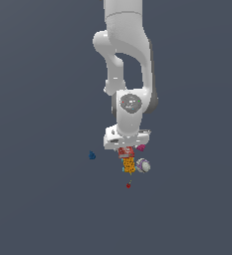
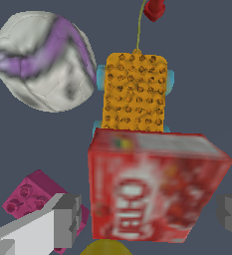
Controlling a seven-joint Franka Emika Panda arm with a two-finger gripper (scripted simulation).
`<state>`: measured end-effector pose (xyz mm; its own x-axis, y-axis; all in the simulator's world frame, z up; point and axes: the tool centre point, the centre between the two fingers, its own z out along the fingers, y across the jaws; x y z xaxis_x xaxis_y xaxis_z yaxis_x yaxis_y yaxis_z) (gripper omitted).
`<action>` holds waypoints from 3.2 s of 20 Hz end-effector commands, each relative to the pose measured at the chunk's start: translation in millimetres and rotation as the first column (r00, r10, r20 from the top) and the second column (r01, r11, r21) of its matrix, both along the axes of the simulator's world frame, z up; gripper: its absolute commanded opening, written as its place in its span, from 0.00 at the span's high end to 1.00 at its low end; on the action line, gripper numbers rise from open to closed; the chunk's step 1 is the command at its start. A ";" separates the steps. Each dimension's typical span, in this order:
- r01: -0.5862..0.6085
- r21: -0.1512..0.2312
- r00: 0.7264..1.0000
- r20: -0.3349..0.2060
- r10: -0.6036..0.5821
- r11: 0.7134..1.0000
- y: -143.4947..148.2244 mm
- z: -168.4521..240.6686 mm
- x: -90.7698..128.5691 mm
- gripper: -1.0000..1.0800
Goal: Pick up a designated object from a clutter of objects.
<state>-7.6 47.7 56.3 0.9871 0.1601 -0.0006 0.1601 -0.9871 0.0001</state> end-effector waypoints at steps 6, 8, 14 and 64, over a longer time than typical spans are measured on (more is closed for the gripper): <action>0.000 0.000 1.000 0.000 0.000 1.000 0.1 -23.6 0.1 0.04; 0.000 0.000 1.000 0.000 0.000 1.000 0.1 -24.6 0.2 0.04; 0.000 0.000 1.000 0.000 0.000 1.000 0.1 -24.6 0.2 1.00; -0.001 0.001 1.000 0.001 0.001 1.000 -236.7 279.3 92.8 1.00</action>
<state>82.3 -182.6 327.4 0.9871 0.1601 0.0012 0.1601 -0.9871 -0.0001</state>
